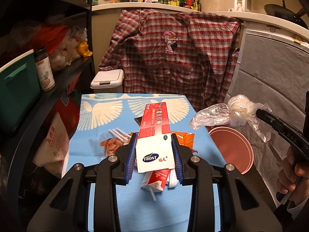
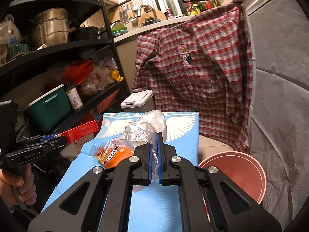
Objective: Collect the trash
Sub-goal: 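Lift and carry the toothpaste box and clear bag over the pink bin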
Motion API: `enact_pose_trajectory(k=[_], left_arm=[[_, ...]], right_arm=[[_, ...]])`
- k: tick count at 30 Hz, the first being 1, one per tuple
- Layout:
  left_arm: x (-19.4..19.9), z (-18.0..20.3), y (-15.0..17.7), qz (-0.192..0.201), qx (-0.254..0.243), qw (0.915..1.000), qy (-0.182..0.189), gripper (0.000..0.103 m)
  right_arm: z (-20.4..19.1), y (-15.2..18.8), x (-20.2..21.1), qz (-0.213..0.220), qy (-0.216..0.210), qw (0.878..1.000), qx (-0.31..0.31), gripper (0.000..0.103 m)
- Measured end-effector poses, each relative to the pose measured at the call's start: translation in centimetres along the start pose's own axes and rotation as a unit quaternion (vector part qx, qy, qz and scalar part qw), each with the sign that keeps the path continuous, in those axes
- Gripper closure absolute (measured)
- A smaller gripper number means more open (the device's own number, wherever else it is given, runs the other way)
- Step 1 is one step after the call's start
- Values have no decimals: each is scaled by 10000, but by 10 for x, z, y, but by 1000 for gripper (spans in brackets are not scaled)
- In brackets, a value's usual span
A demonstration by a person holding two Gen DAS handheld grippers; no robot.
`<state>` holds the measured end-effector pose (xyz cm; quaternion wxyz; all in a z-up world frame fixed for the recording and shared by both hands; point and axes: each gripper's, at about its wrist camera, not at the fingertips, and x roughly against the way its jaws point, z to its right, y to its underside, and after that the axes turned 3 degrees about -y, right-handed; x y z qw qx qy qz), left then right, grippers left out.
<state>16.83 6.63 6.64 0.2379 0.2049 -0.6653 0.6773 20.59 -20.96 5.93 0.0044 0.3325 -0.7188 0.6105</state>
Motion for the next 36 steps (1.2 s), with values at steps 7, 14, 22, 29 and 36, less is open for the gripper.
enact_pose_trajectory(k=[7, 14, 22, 29, 36], left_arm=[[-7, 15, -4, 31, 14, 10000, 85, 69], [-15, 32, -11, 63, 6, 9997, 217, 69], [-23, 56, -17, 96, -46, 9992, 390, 69], [-30, 71, -20, 123, -46, 9988, 481, 69], [-38, 86, -22, 148, -46, 9984, 536, 69]], right_arm=[[16, -1, 7, 80, 132, 9999, -73, 98], [32, -1, 12, 120, 268, 9994, -162, 98], [47, -1, 17, 177, 453, 9986, -226, 98], [64, -2, 21, 225, 632, 9973, -298, 98], [77, -4, 28, 303, 868, 9953, -304, 98]])
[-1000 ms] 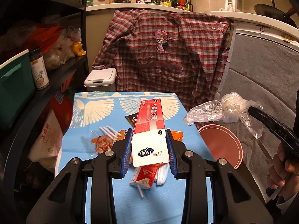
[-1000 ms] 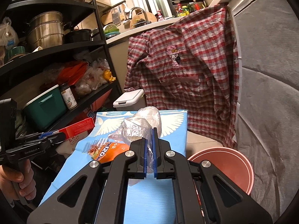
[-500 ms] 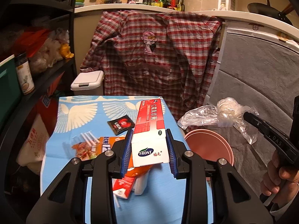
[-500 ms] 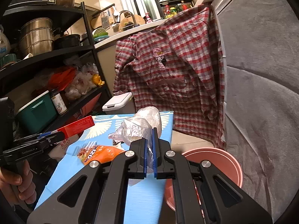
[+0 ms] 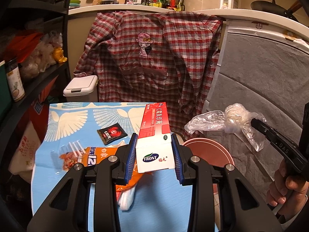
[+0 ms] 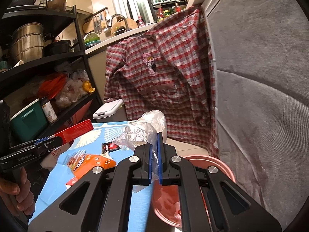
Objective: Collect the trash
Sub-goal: 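Lift and carry the toothpaste box and clear bag over the pink bin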
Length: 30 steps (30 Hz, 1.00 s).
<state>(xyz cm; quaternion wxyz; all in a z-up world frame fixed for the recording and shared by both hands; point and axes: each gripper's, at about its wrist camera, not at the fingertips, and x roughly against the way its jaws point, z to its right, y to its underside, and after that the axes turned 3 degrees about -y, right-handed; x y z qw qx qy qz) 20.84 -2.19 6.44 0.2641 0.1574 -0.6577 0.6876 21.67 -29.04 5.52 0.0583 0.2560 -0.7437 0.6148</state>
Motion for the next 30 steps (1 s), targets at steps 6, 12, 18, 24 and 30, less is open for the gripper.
enact_pose_trajectory(k=[6, 12, 18, 24, 30], left_arm=[[-10, 17, 1, -45, -92, 9999, 111, 69], [-23, 36, 3, -136, -156, 9995, 254, 69], [-40, 54, 8, -255, -247, 9988, 348, 69], [-58, 73, 16, -446, -385, 9971, 477, 69], [-73, 93, 23, -675, -526, 9943, 632, 69]], right_arm=[[9, -1, 1, -21, 273, 9996, 46, 98], [16, 0, 2, -47, 541, 9984, 169, 98], [30, 1, 1, -122, 741, 9971, 96, 98], [47, 4, -4, -263, 923, 9954, -46, 98], [54, 6, -11, -394, 1041, 9937, -101, 98]])
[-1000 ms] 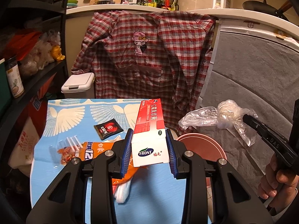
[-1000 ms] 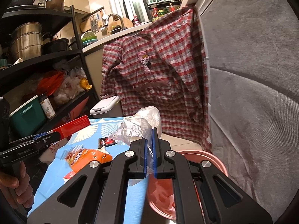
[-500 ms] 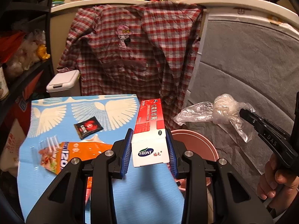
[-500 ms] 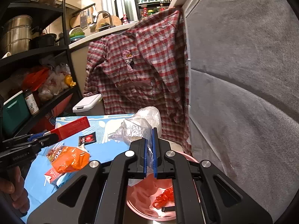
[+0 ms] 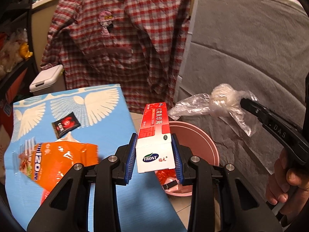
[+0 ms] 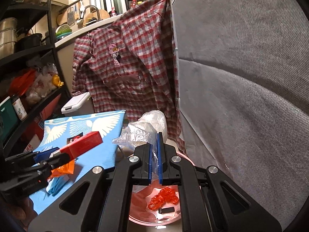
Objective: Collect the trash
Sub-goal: 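Lift and carry the toothpaste box and clear bag over the pink bin, then open the left tool over the bin while the right tool releases the clear bag, then move both tools back over the board toward the orange noodle package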
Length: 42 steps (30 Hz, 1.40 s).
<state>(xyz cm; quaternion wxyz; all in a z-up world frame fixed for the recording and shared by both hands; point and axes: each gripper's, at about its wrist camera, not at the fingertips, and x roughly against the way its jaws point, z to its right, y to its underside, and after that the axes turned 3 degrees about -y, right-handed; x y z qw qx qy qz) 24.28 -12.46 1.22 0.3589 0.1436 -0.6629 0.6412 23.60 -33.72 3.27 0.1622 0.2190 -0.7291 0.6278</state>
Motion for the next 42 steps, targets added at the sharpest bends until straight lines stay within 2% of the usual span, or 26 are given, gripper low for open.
enact_pose_trajectory(k=[6, 11, 23, 30, 35, 42], left_arm=[[-17, 15, 1, -179, -121, 9997, 113, 69], [-24, 21, 0, -206, -137, 9995, 204, 65], [-13, 4, -4, -74, -12, 9998, 198, 65], [9, -14, -4, 98, 7, 9999, 106, 65], [32, -39, -3, 262, 84, 9996, -24, 66], [70, -93, -1, 512, 344, 9975, -352, 67]], right_arm=[[3, 2, -6, -105, 136, 9998, 37, 92], [7, 2, -9, -159, 134, 9998, -39, 75], [-4, 3, -8, -97, 18, 9999, 111, 75], [-20, 3, 1, 54, -178, 9995, 236, 75], [-39, 4, 7, 122, -428, 9986, 297, 75], [-72, 7, 13, 146, -838, 9959, 306, 75]])
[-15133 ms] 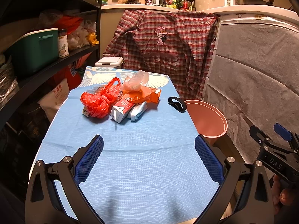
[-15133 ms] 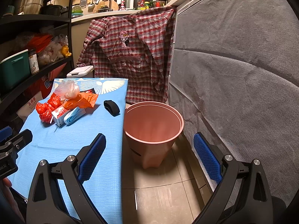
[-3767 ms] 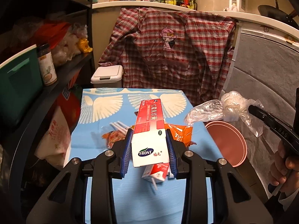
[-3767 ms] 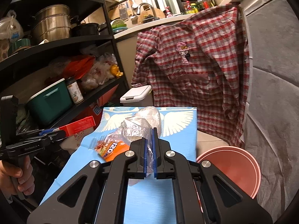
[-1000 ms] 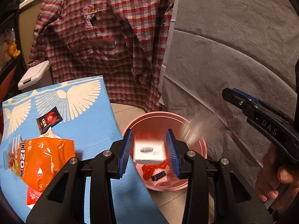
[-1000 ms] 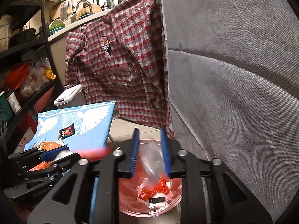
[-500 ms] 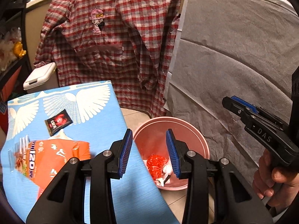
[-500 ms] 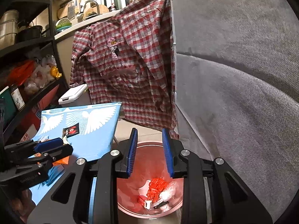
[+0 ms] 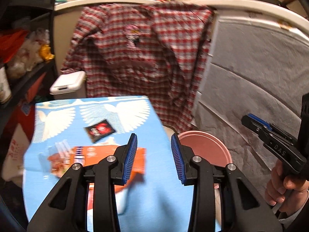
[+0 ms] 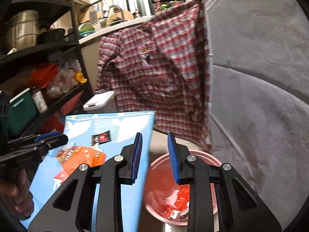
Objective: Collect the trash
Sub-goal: 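Move both tools back over the board toward the orange noodle package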
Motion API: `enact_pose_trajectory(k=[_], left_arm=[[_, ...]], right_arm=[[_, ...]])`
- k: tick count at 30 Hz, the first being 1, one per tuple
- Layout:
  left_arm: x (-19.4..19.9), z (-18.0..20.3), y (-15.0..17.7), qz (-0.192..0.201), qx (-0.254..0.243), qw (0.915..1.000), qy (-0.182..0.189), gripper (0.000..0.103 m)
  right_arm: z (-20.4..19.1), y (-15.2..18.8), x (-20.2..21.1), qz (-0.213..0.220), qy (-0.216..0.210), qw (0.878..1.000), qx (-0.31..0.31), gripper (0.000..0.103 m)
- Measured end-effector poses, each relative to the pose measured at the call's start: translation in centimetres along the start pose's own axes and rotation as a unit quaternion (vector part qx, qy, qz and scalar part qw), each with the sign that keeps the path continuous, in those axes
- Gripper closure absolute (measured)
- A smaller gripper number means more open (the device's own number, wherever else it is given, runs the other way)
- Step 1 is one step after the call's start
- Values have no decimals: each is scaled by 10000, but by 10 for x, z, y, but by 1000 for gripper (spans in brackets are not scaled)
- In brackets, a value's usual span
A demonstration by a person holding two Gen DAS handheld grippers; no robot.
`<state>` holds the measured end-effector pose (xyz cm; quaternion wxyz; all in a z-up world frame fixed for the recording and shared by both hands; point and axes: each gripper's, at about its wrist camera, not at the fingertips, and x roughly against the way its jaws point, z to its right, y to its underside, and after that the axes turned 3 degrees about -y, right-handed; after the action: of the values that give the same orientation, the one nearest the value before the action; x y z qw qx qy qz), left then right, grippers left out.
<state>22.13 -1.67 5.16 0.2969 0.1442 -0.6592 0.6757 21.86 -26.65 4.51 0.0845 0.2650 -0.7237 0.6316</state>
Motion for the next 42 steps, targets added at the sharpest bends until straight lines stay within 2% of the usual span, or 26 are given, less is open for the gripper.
enact_pose_trajectory(k=[12, 22, 28, 36, 42], left_arm=[[36, -117, 8, 175, 630, 9949, -764, 68], [23, -182, 26, -78, 923, 9880, -1239, 69], [0, -212, 41, -398, 1217, 9837, -1265, 69], [-31, -238, 64, -789, 1680, 9752, -1209, 69], [-54, -247, 76, -1036, 1959, 9694, -1053, 68]], right_arm=[[-58, 7, -19, -114, -601, 9980, 174, 79], [-98, 19, -50, -452, -1024, 9926, 460, 79], [-117, 31, -74, -769, -1201, 9876, 662, 79], [-123, 41, -99, -1104, -1328, 9820, 760, 78], [-127, 49, -115, -1363, -1407, 9779, 732, 71]])
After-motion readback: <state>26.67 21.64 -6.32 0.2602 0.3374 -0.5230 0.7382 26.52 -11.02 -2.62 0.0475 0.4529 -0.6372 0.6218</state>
